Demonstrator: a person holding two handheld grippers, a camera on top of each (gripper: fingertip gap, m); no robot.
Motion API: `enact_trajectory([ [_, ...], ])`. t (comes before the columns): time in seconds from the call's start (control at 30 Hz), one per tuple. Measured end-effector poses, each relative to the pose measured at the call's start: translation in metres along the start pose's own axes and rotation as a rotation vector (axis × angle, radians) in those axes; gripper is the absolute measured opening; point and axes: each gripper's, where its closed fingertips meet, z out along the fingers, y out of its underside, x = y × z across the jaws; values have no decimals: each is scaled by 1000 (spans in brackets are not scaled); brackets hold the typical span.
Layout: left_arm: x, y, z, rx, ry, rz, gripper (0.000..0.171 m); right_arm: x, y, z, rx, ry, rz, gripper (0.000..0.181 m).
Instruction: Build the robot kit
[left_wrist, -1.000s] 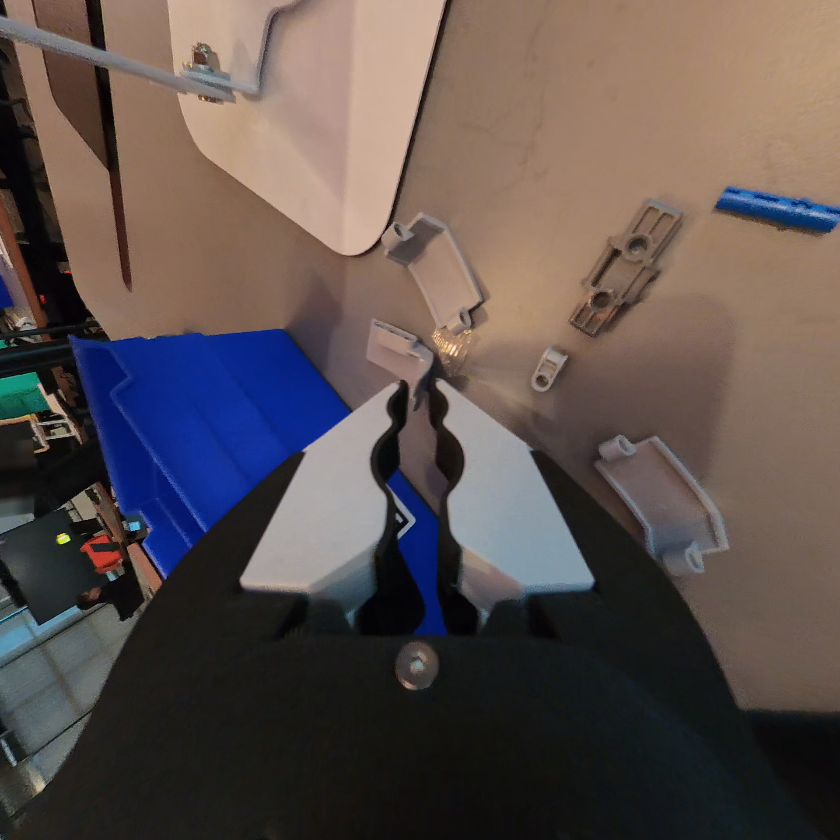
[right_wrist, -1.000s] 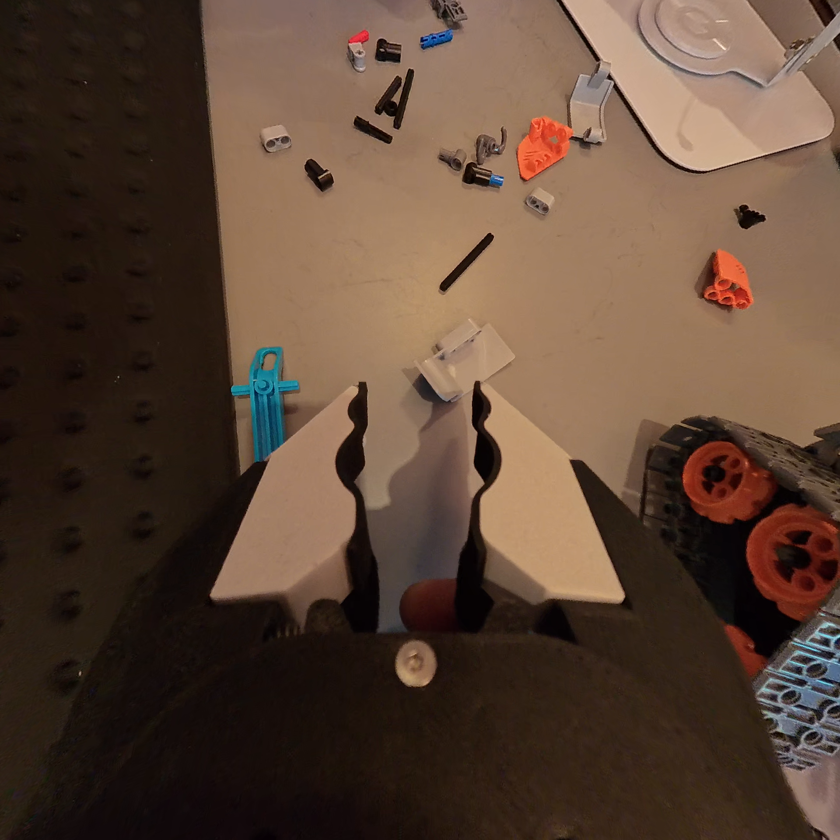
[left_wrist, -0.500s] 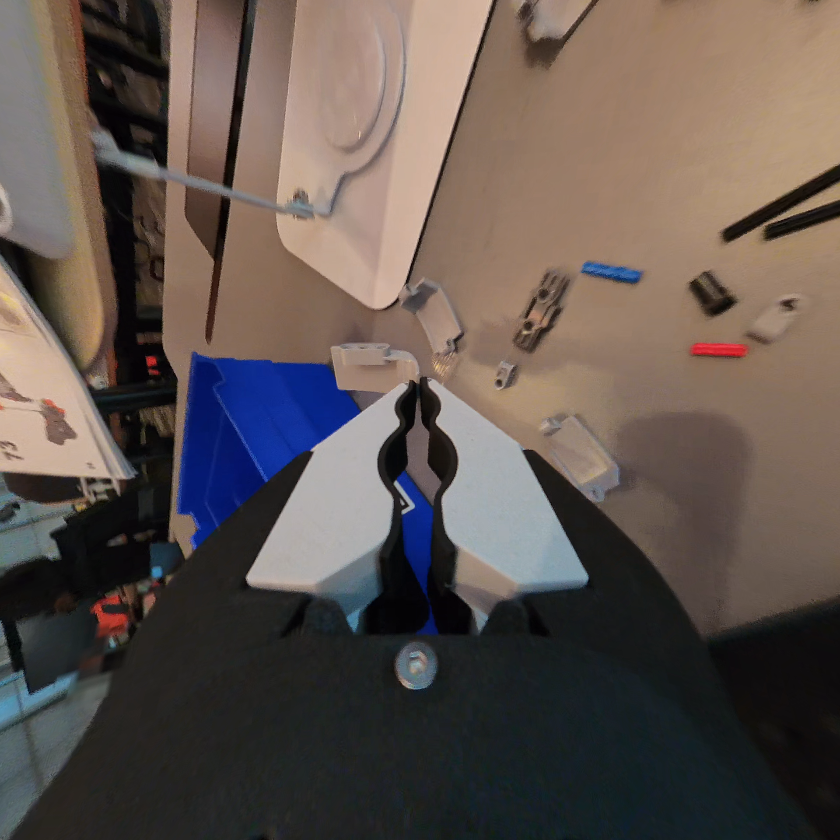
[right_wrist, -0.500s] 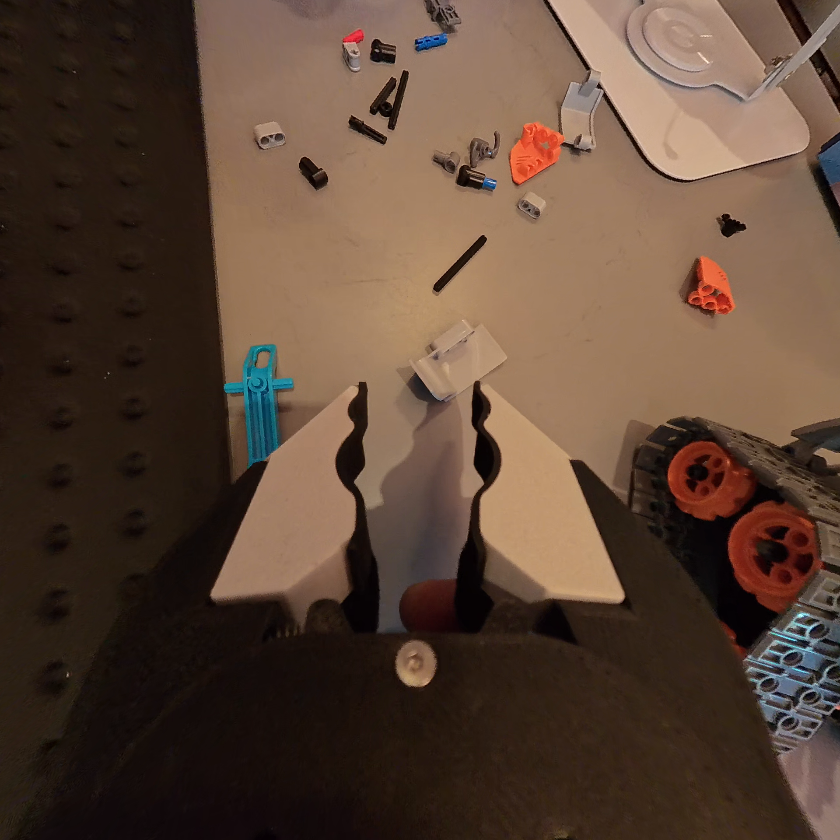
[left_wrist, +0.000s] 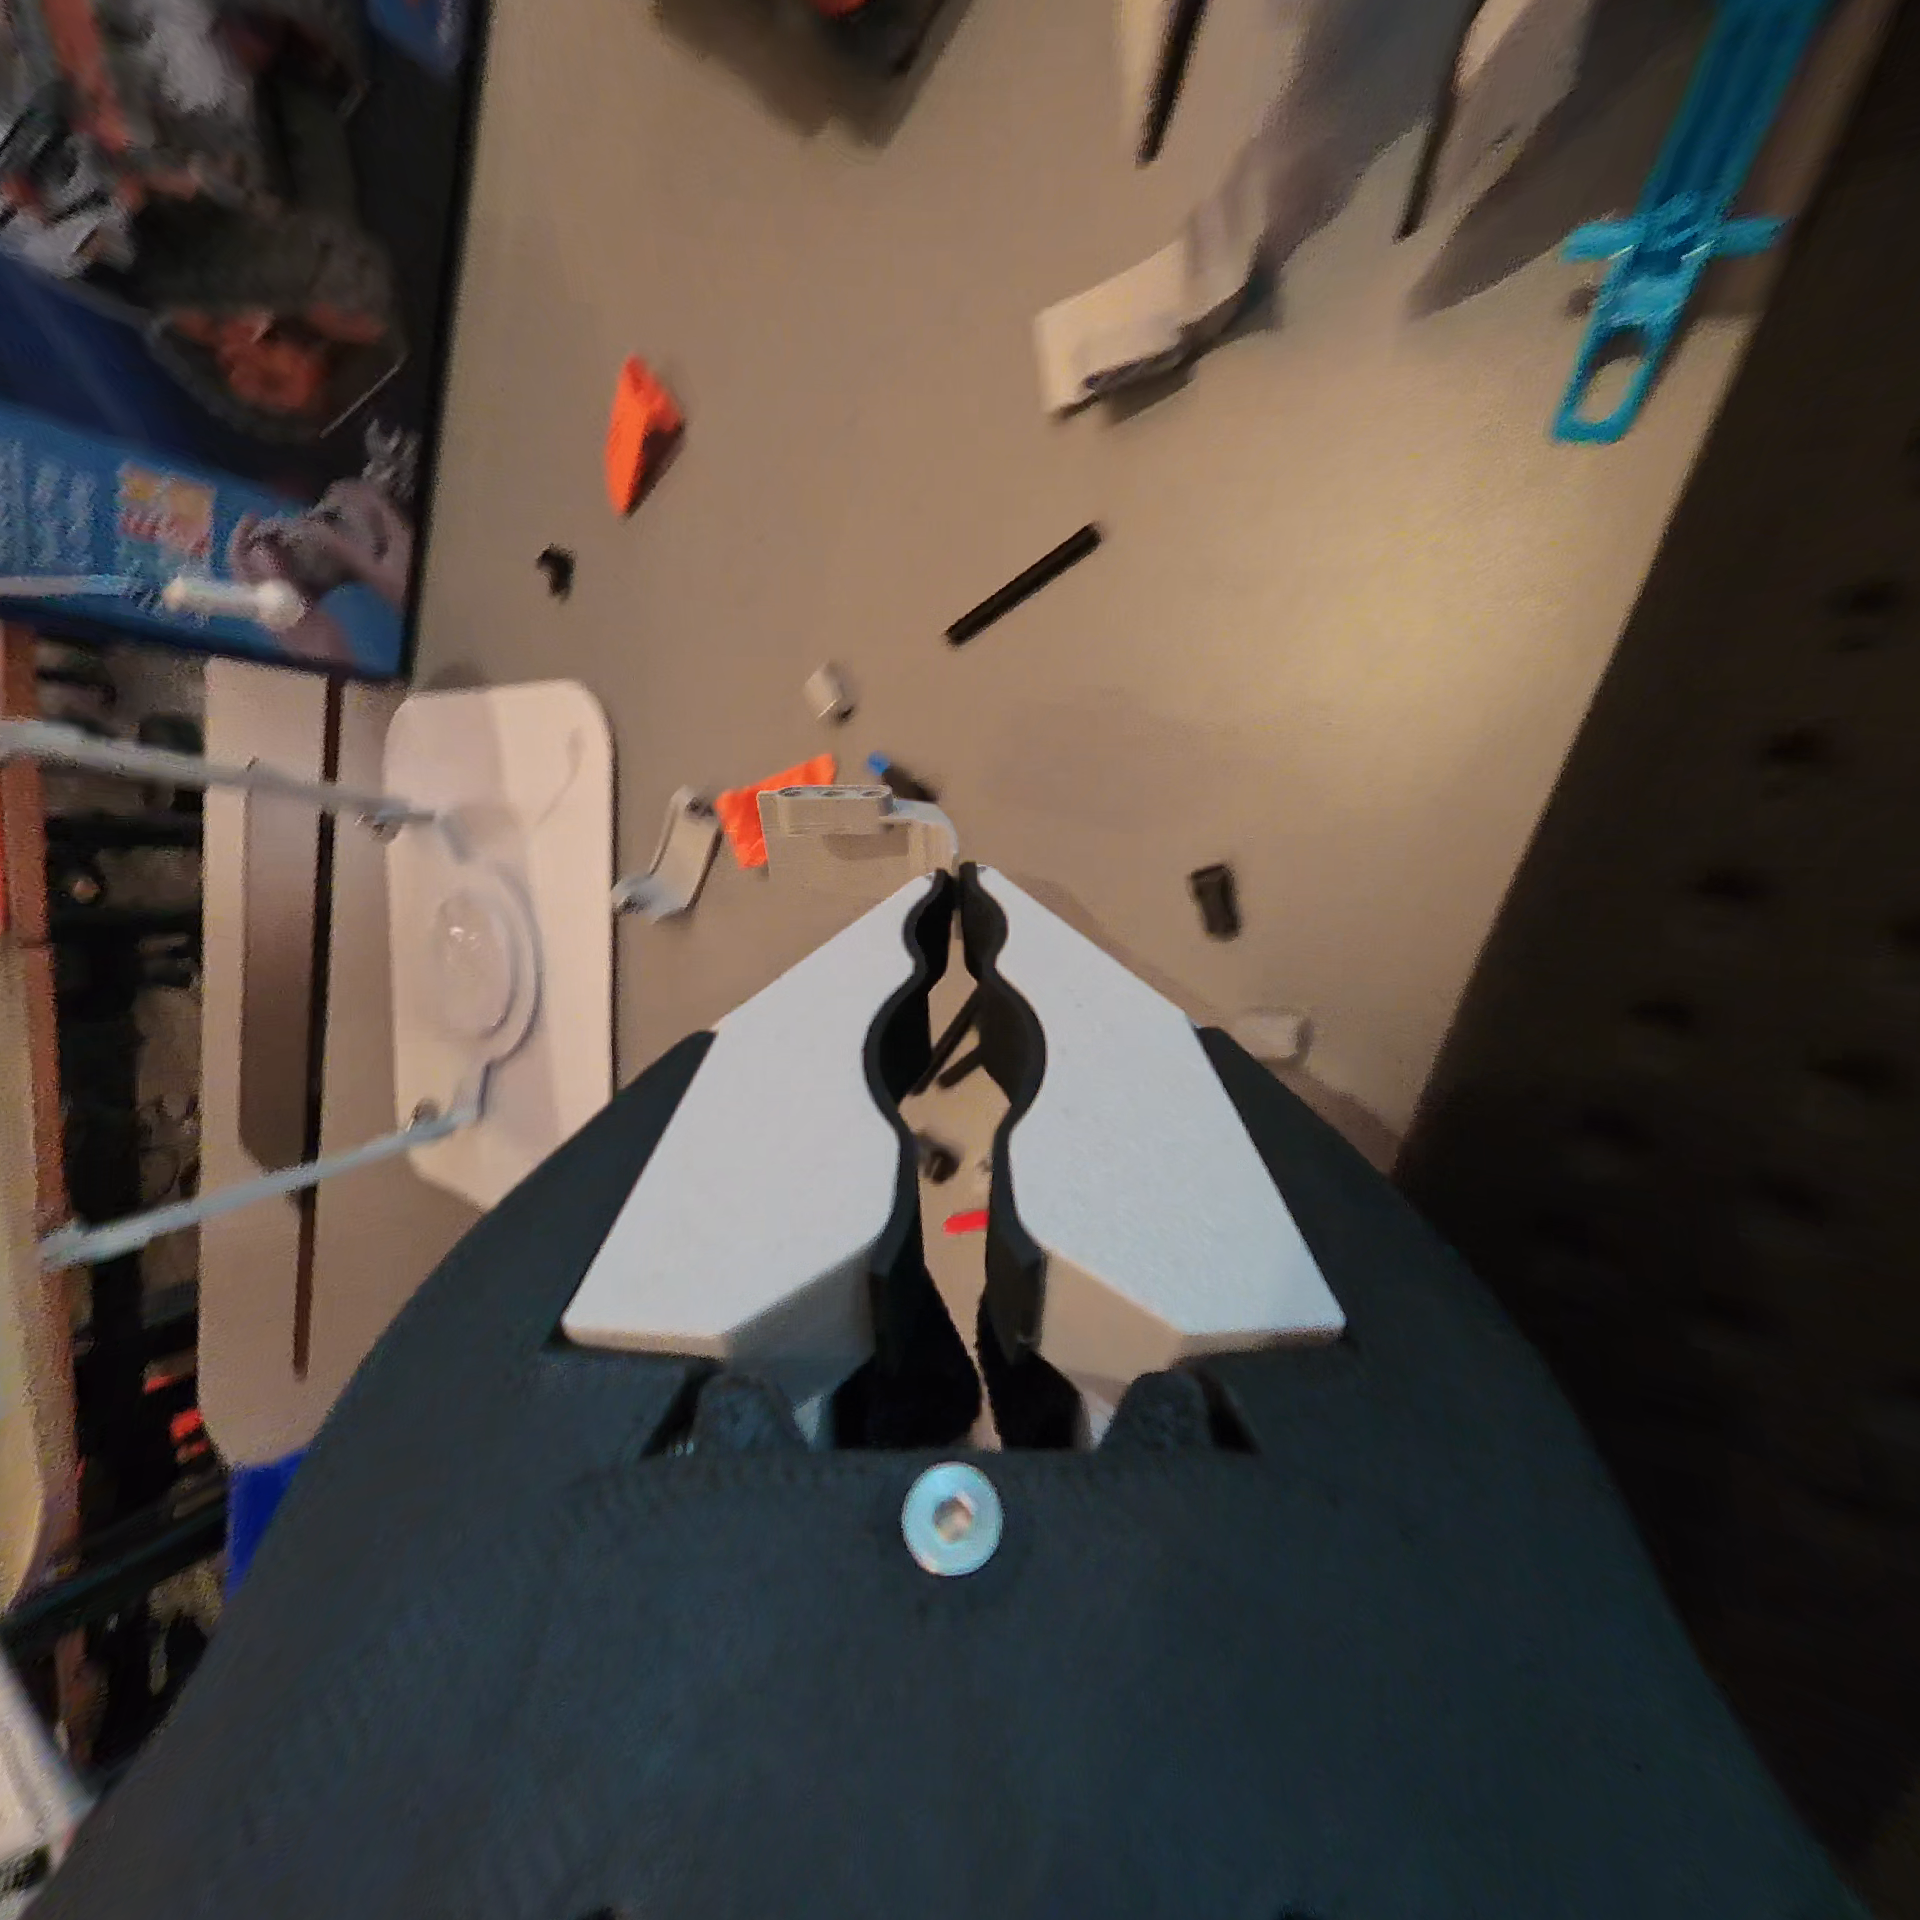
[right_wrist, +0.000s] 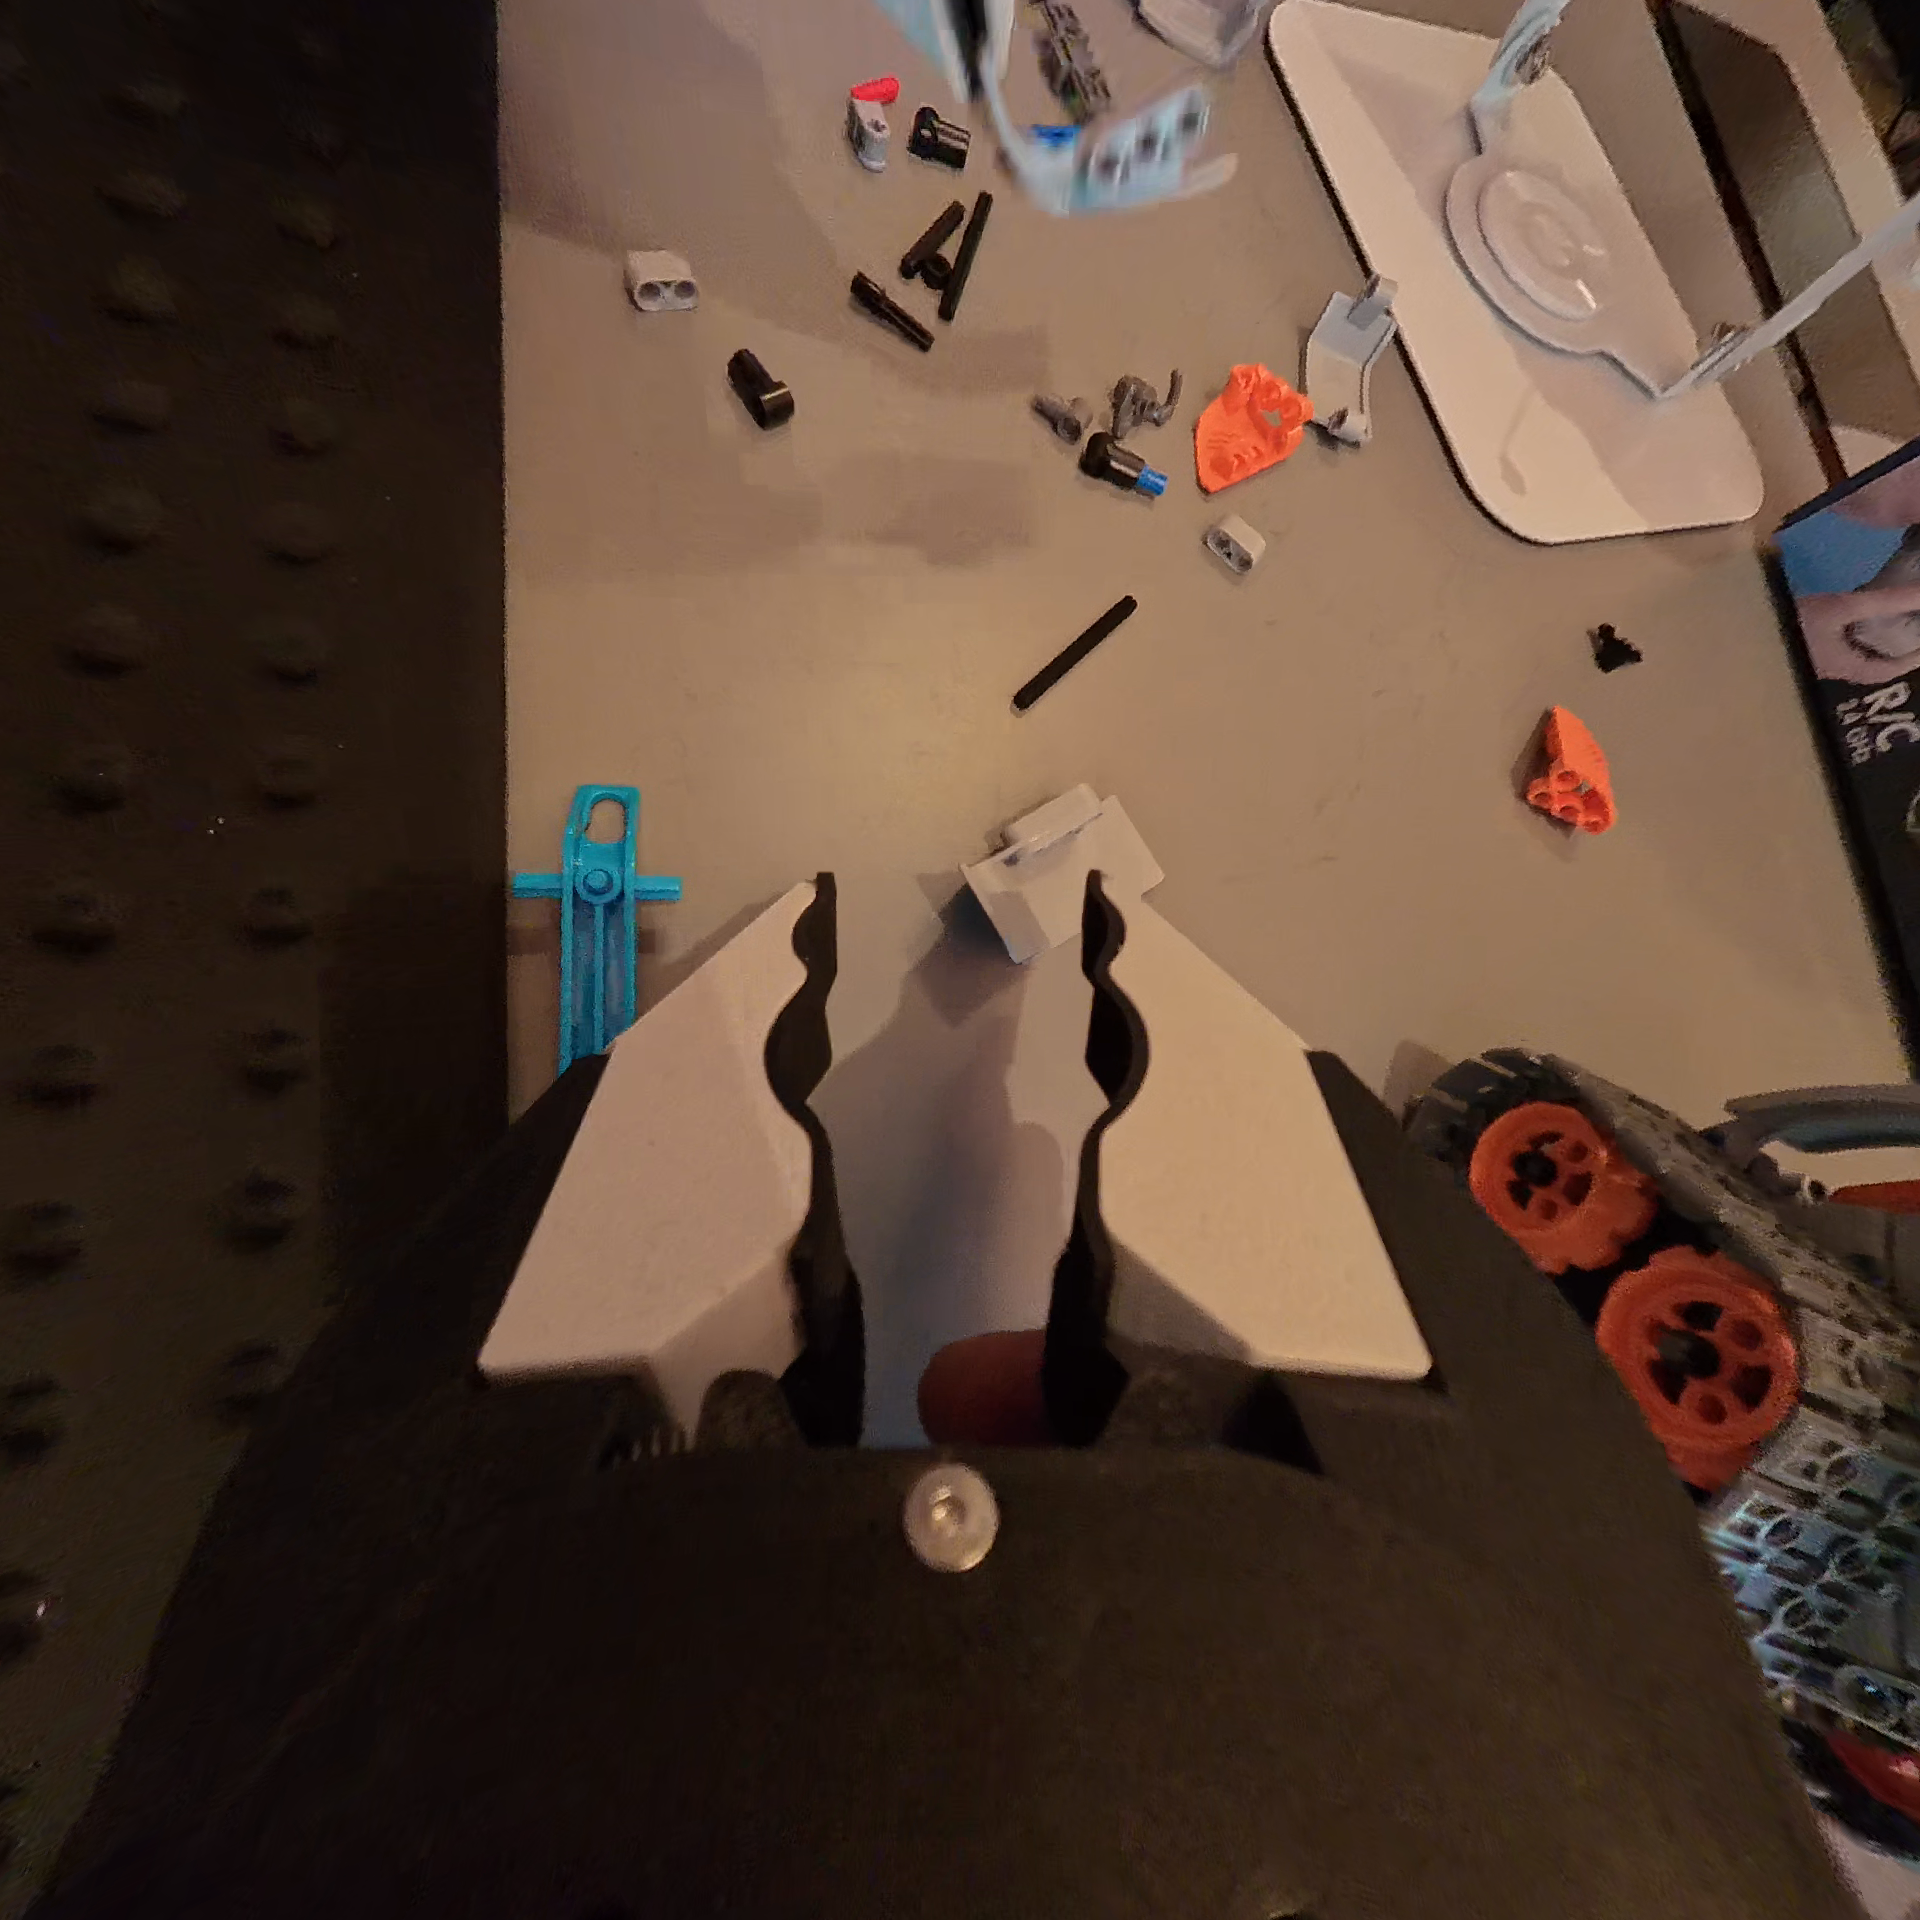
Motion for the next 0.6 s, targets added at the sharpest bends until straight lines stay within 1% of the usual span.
enact_trajectory([
  [0.17, 36, -27, 21, 31, 89, 75, 0, -1, 3, 6, -31, 28, -47, 46],
  [0.3, 51, -34, 29, 25, 134, 109, 0, 0, 5, 8, -44, 39, -53, 45],
  [0.47, 58, -36, 33, 25, 150, 118, 0, 1, 6, 7, -46, 44, -48, 44],
  [0.6, 56, -34, 34, 19, 147, 117, 12, 0, 6, 8, -48, 36, -50, 44],
])
